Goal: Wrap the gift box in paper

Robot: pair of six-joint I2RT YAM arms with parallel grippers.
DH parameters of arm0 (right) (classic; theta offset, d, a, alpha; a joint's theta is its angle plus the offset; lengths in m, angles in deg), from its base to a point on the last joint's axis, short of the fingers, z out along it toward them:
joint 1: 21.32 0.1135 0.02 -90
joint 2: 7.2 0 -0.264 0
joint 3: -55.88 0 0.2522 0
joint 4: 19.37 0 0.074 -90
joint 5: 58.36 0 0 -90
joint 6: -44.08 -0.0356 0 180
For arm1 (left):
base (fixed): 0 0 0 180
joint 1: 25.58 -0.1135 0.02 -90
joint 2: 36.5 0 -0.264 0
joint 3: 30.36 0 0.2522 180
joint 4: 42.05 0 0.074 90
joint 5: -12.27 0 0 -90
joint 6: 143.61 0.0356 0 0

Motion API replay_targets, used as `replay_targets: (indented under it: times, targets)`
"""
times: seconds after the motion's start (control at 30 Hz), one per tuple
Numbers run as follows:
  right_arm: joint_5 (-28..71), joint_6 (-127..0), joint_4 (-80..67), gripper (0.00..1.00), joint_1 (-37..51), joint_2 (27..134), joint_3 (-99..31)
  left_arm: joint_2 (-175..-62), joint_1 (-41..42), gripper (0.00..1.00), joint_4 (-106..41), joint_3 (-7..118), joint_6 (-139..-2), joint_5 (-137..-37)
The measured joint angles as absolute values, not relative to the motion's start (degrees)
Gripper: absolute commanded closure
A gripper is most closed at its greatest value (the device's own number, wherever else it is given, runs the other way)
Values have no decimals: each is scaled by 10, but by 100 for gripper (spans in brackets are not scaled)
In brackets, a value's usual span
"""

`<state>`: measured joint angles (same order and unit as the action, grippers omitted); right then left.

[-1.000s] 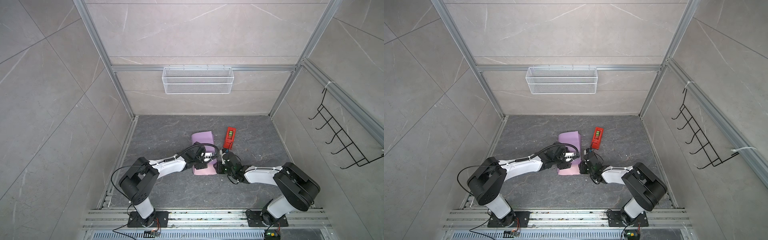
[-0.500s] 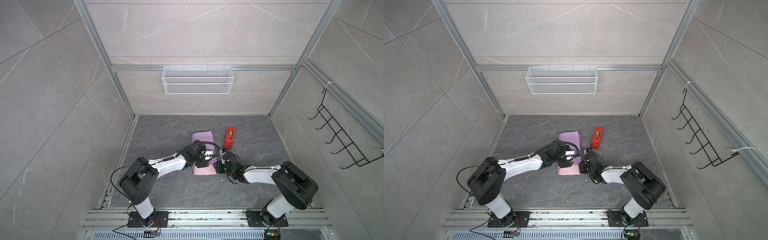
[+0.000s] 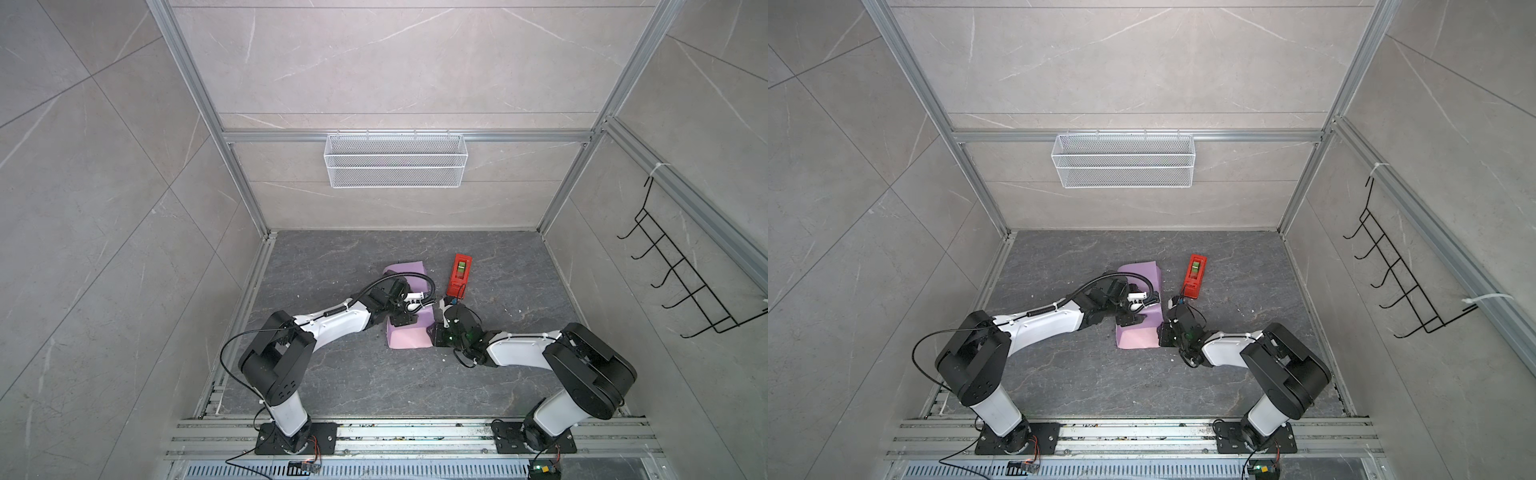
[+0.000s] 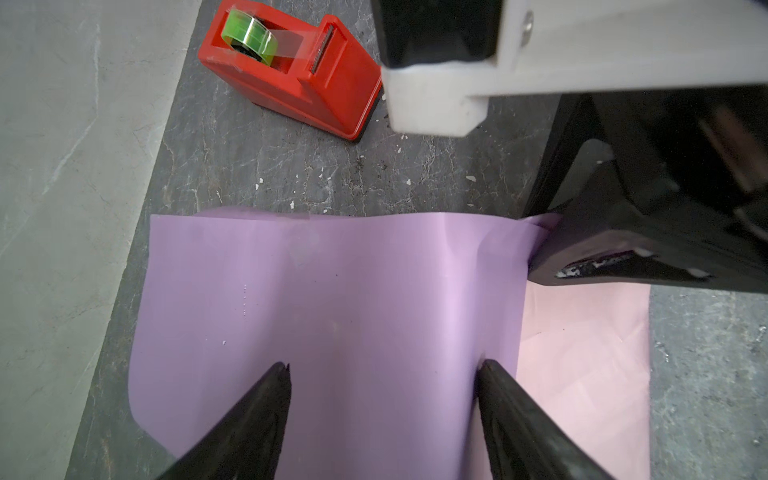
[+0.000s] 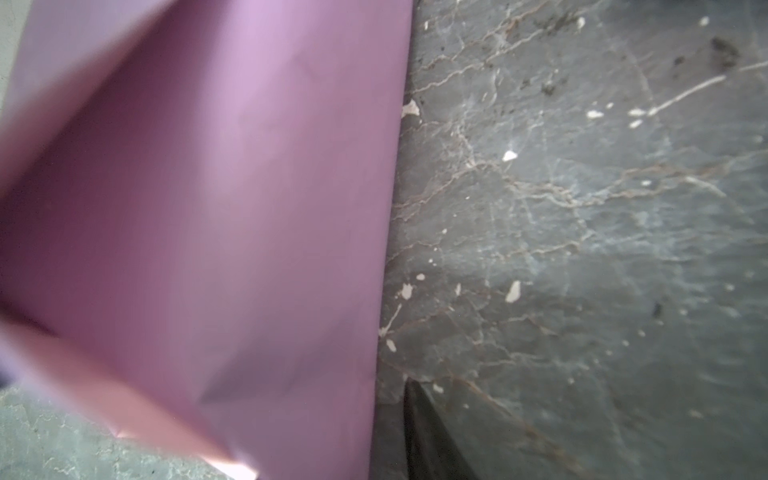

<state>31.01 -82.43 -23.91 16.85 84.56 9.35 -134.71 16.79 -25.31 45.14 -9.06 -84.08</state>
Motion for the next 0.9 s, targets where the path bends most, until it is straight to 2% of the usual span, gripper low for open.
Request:
replay_targets:
  times: [0.27, 0.47, 0.57, 0.67, 0.9]
  targets:
    - [308, -814, -224, 55, 169, 806, 98, -1372, 168, 30, -240, 453, -75, -828]
    - [275, -804, -241, 44, 151, 770, 120, -1372, 169, 30, -240, 453, -69, -821]
    - [248, -813, -270, 30, 139, 770, 129, -1372, 169, 30, -241, 453, -69, -822]
    - [219, -822, -312, 26, 127, 774, 130, -1372, 169, 30, -241, 453, -69, -823]
    - [182, -851, -374, 24, 94, 803, 130, -1372, 169, 30, -241, 453, -69, -824]
